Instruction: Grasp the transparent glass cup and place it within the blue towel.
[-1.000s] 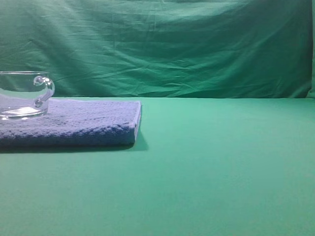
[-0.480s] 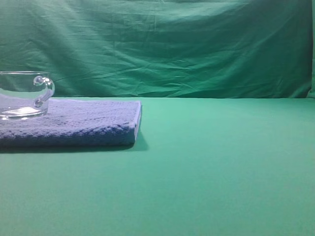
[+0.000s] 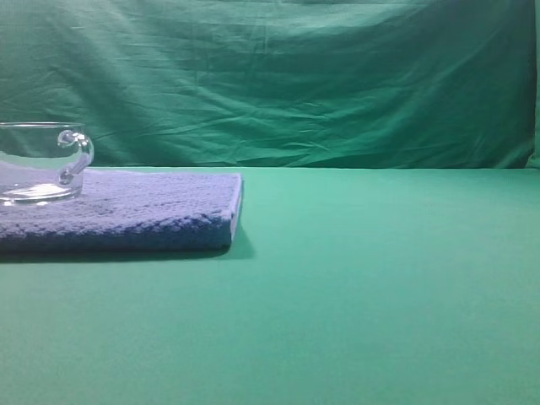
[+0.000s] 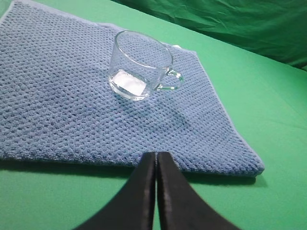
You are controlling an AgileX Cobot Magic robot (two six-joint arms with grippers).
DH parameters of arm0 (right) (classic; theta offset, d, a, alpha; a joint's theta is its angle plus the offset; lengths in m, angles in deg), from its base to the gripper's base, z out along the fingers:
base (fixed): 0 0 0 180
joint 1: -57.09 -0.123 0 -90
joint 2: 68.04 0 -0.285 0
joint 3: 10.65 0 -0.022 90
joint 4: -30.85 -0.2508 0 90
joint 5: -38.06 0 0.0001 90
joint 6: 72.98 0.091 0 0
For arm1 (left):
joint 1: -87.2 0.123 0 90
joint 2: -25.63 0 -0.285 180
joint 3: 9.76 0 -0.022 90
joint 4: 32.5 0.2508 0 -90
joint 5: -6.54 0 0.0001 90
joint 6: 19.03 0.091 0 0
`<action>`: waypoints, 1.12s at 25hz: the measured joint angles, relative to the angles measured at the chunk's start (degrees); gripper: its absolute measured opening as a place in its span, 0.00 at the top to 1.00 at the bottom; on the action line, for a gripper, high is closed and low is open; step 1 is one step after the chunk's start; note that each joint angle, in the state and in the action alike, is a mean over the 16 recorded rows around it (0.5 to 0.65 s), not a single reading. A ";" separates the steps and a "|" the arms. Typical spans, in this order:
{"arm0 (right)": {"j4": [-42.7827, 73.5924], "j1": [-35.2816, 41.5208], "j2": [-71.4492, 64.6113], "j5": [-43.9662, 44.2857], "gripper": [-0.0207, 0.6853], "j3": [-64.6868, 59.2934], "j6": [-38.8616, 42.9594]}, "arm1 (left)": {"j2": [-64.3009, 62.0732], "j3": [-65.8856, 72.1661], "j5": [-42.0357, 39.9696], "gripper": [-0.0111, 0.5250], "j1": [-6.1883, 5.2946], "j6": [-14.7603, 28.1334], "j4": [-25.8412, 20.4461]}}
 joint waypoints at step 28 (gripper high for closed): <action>0.00 0.00 0.00 -1.36 0.97 -1.60 -1.11 | 0.00 0.00 0.00 0.98 0.00 0.00 0.00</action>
